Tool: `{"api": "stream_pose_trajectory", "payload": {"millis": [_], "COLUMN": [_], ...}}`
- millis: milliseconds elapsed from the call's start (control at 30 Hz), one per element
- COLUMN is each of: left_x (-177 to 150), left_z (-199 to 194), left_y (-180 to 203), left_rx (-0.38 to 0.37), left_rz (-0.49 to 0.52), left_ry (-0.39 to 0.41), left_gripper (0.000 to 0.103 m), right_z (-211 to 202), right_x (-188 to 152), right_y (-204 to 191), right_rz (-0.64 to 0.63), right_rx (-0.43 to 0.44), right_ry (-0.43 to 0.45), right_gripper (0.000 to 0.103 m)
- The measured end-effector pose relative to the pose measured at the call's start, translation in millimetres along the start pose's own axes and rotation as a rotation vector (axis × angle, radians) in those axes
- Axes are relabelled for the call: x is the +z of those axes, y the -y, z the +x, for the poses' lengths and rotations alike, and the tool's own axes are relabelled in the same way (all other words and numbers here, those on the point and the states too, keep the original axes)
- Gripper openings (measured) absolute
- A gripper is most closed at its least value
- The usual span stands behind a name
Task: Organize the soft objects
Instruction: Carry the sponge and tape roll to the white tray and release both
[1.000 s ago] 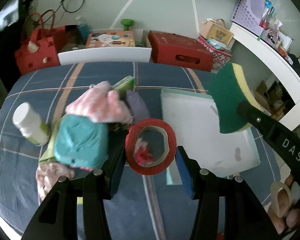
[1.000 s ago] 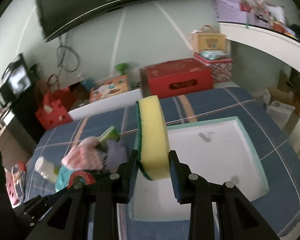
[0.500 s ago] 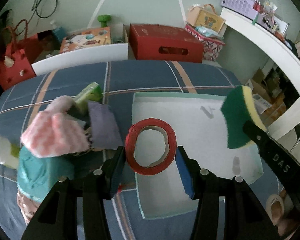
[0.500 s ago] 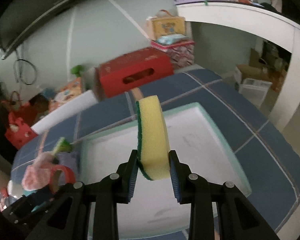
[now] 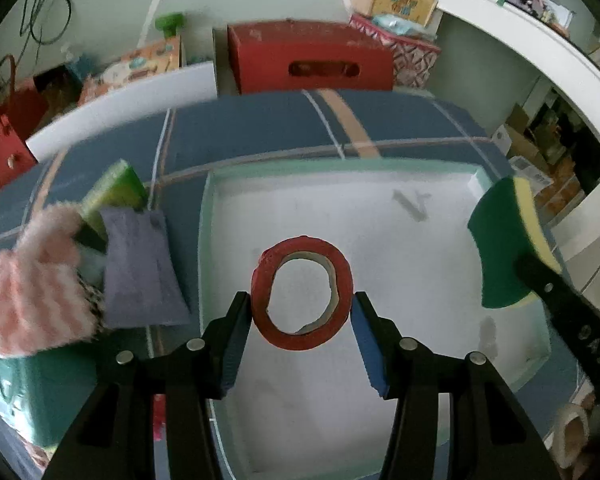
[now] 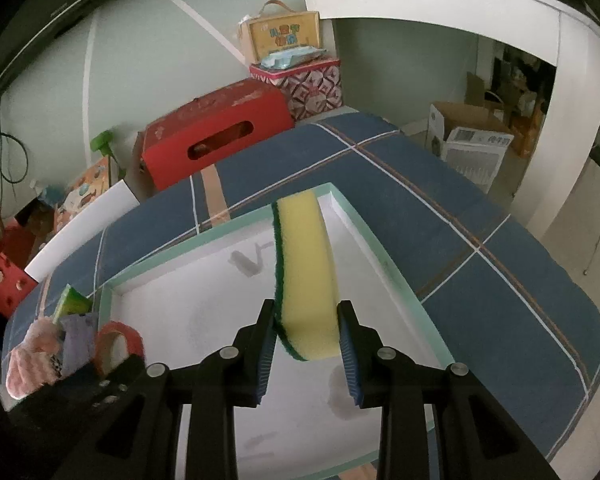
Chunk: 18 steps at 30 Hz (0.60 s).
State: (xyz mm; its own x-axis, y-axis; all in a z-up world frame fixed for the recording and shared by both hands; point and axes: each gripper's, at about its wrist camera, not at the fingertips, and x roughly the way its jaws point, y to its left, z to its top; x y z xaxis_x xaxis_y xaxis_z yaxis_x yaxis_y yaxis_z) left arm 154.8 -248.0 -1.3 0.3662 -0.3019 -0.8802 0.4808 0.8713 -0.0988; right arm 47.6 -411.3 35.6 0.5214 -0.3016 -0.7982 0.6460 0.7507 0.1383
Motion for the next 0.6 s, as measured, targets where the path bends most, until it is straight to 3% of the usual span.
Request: {"api": "stream_pose_trajectory", "payload": {"millis": [267,400,600], "left_x": [-1,-1,-4], "left_z": [2,-12,-28], "left_y": [-1,-14,-32], "left_rx": [-0.004,-0.020,-0.019], "left_rz": [-0.019,-0.076,-0.141], "left_ry": [0.011,0.055,0.086], "left_gripper": [0.054,0.079,0.085], "right_z": [-3,-9,-20], "right_x": [1,1,0], "right_y": [-7,-12,-23], "right_rz": [-0.020,-0.034,-0.084], "right_rx": [0.013,0.022,0.005], "right_ry": [0.003,0.014,0.019], "right_gripper": [0.035,0.035,0.055]}}
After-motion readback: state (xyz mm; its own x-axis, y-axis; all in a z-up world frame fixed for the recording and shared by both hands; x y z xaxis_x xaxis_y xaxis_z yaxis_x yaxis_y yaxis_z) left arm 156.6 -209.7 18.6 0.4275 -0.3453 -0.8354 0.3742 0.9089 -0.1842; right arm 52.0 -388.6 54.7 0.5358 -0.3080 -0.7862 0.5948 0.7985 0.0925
